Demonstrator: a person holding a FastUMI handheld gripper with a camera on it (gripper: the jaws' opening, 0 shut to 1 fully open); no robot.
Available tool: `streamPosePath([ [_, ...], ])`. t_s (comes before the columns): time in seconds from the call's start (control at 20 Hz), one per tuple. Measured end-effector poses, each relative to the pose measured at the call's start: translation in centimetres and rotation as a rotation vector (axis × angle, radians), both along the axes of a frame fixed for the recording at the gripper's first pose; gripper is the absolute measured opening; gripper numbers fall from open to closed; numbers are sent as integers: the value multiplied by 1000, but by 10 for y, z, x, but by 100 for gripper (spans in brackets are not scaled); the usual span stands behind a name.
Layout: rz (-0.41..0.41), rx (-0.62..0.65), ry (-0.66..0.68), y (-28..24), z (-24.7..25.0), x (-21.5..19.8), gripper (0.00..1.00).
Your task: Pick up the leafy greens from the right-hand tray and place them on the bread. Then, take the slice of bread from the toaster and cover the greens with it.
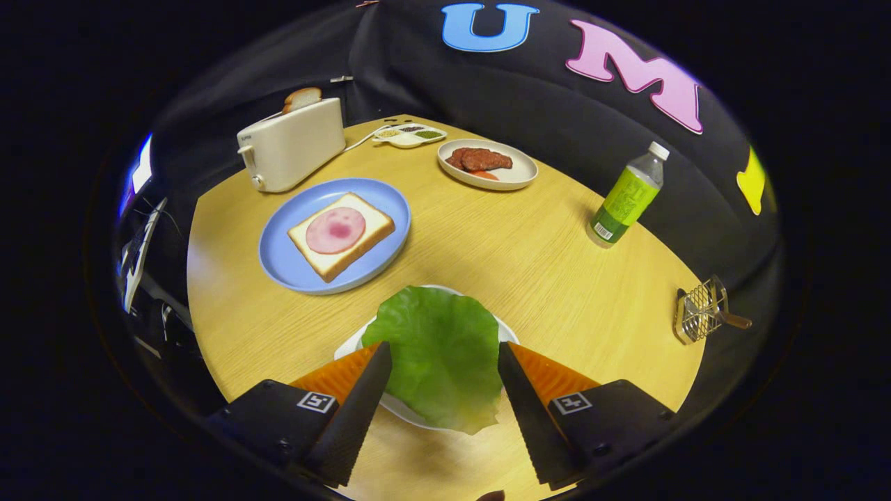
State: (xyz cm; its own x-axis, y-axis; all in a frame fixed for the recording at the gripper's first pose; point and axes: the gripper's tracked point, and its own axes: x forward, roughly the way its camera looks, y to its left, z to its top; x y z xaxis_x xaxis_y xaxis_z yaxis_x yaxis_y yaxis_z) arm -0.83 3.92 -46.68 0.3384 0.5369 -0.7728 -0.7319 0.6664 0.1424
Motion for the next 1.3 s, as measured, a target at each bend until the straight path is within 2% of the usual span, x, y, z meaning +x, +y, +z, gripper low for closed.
streamPosePath([
  [0.25,29,-10,83,6,-24,-4,92],
  [0.5,16,-45,187,4,-39,-10,83],
  [0.6,15,-63,204,3,-40,-9,75],
  [0.8,29,-86,192,6,-41,-8,13],
  [0.85,27,-93,181,5,-34,-10,8],
  [1.15,-53,44,86,32,43,4,7],
  [1.3,-46,129,61,68,88,7,7],
])
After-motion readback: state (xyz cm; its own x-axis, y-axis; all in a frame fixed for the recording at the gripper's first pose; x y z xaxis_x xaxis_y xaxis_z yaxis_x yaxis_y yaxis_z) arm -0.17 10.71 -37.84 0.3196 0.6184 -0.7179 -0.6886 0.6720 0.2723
